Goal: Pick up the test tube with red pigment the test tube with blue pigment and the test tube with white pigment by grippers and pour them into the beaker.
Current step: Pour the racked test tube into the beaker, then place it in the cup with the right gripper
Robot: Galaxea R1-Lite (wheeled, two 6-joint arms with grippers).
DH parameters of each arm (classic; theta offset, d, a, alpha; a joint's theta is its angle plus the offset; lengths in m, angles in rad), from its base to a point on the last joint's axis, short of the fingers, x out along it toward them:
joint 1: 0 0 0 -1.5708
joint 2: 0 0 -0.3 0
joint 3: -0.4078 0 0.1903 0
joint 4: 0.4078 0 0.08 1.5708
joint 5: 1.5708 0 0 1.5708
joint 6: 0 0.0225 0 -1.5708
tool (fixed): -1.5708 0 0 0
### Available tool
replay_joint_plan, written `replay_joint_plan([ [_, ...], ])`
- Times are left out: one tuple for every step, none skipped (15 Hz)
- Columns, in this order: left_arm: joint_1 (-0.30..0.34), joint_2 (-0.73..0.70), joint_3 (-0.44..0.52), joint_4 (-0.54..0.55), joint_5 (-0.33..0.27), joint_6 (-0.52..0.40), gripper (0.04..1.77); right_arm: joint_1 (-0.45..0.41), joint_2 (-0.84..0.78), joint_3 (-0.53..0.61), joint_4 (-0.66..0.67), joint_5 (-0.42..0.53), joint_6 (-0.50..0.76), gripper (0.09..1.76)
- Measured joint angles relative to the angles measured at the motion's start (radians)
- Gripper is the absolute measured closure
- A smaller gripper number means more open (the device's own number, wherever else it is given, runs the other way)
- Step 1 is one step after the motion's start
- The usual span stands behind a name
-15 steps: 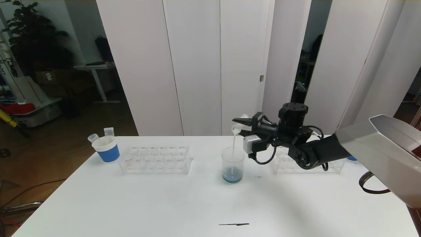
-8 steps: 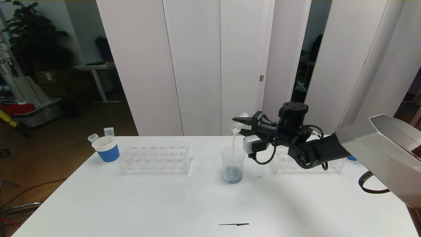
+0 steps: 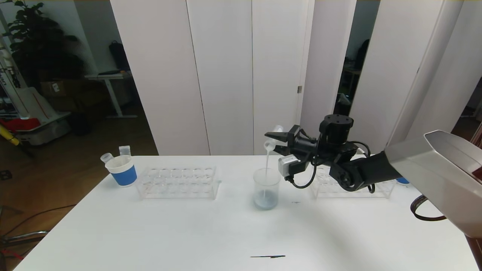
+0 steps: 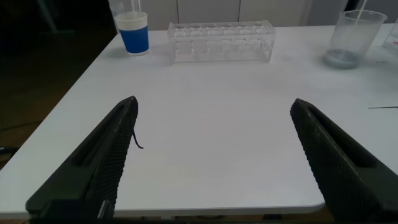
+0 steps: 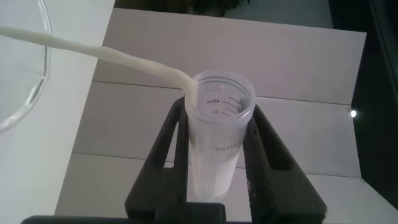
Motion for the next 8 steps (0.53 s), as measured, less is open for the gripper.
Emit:
replay_joint_plan([
  [0.0,0.0,0.0,0.0,0.0,0.0,0.06,0.001,0.001,-0.003,-0.001,0.001,-0.013,1.25],
  [0.0,0.0,0.0,0.0,0.0,0.0,0.06,0.002,0.003,-0.006,-0.001,0.005,-0.026,1.25],
  [0.0,0.0,0.0,0.0,0.0,0.0,0.06,0.003,0.004,-0.012,-0.001,0.013,-0.046,1.25],
  [0.0,0.0,0.0,0.0,0.0,0.0,0.06,0.003,0.006,-0.021,0.0,0.027,-0.069,1.25],
  [0.0,0.0,0.0,0.0,0.0,0.0,0.06,0.002,0.009,-0.029,0.001,0.043,-0.084,1.25],
  [0.0,0.0,0.0,0.0,0.0,0.0,0.06,0.0,0.012,-0.036,0.001,0.057,-0.091,1.25],
  [0.0,0.0,0.0,0.0,0.0,0.0,0.06,-0.002,0.015,-0.04,0.0,0.062,-0.096,1.25],
  [0.0,0.0,0.0,0.0,0.0,0.0,0.06,-0.004,0.017,-0.047,0.0,0.066,-0.101,1.25],
])
